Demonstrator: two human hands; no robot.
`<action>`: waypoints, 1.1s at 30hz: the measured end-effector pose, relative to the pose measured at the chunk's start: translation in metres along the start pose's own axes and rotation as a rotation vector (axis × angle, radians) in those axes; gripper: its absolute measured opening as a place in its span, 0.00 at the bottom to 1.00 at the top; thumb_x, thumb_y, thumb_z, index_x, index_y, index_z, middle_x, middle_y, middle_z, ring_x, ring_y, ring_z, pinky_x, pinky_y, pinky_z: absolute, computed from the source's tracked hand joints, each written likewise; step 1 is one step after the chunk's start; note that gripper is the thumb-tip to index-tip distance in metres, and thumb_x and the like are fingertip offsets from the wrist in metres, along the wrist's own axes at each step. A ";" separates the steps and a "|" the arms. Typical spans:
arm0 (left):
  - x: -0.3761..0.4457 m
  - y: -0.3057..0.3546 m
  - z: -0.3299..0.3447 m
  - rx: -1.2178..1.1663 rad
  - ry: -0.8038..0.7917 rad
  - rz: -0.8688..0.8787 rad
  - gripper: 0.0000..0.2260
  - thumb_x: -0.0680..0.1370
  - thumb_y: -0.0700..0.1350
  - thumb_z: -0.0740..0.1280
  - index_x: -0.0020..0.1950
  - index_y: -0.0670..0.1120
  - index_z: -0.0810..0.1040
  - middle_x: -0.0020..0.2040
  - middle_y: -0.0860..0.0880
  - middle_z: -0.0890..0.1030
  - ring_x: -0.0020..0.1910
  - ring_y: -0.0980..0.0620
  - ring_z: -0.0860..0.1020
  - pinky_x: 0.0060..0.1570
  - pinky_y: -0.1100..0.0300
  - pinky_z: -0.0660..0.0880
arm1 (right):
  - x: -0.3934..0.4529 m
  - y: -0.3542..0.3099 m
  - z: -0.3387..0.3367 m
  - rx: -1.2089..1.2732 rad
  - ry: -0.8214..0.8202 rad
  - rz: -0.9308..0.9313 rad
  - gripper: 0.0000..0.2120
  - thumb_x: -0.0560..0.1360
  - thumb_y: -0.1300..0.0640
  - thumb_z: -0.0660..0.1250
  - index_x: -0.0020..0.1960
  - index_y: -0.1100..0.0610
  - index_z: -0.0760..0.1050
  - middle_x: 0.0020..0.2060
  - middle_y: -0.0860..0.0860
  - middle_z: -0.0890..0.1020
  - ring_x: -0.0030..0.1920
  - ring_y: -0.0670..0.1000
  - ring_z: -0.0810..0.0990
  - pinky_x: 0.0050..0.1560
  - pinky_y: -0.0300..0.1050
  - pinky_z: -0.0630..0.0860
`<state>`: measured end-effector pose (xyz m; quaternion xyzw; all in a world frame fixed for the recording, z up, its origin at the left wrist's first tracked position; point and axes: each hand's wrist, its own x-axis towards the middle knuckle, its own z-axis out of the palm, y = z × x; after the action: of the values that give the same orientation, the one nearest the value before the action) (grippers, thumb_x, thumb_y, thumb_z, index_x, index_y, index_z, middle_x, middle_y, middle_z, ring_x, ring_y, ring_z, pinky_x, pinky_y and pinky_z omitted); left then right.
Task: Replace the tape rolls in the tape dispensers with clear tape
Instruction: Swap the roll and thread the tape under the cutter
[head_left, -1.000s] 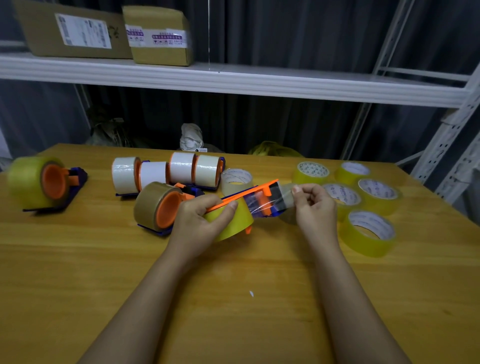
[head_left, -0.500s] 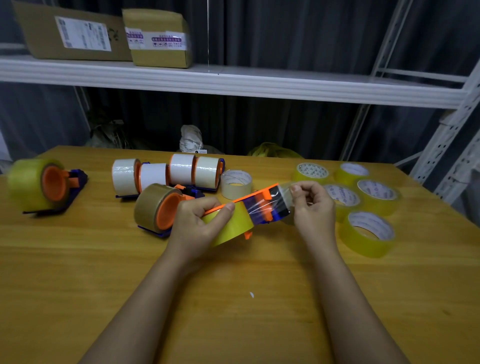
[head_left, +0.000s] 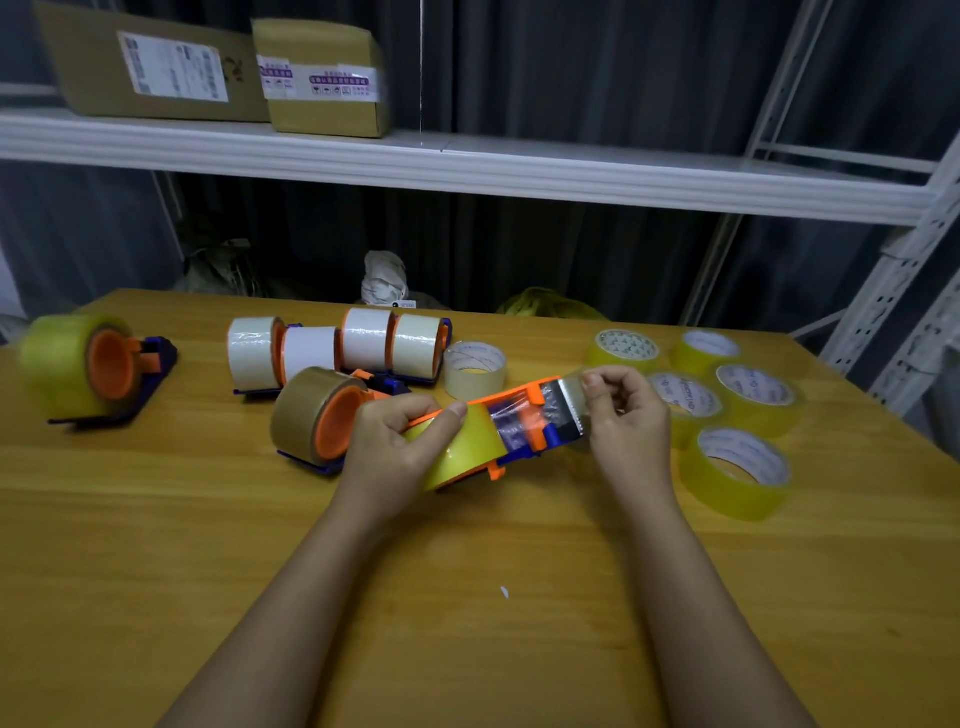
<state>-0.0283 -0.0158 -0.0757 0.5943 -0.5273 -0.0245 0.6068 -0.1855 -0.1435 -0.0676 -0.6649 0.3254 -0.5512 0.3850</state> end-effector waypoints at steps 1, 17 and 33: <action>0.000 0.000 0.000 0.000 0.010 -0.006 0.23 0.72 0.57 0.64 0.32 0.36 0.76 0.29 0.42 0.75 0.31 0.48 0.73 0.27 0.66 0.64 | 0.000 0.000 0.000 -0.002 0.000 0.005 0.10 0.79 0.61 0.64 0.42 0.49 0.74 0.37 0.45 0.77 0.35 0.34 0.75 0.32 0.28 0.70; 0.000 0.001 -0.004 0.000 -0.015 -0.059 0.22 0.72 0.58 0.64 0.34 0.38 0.76 0.31 0.42 0.74 0.32 0.46 0.73 0.28 0.55 0.66 | 0.006 0.002 0.000 0.090 -0.164 0.287 0.09 0.82 0.60 0.59 0.44 0.54 0.72 0.37 0.49 0.80 0.33 0.40 0.80 0.34 0.33 0.78; 0.001 -0.002 -0.008 0.048 -0.290 -0.128 0.13 0.78 0.52 0.56 0.50 0.46 0.75 0.45 0.48 0.77 0.44 0.53 0.74 0.41 0.57 0.69 | 0.007 0.005 -0.006 0.024 0.024 0.239 0.08 0.82 0.58 0.58 0.44 0.51 0.70 0.40 0.54 0.83 0.44 0.55 0.84 0.43 0.48 0.81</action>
<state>-0.0212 -0.0117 -0.0749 0.6312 -0.5707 -0.1360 0.5073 -0.1899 -0.1524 -0.0683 -0.6102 0.4002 -0.5130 0.4520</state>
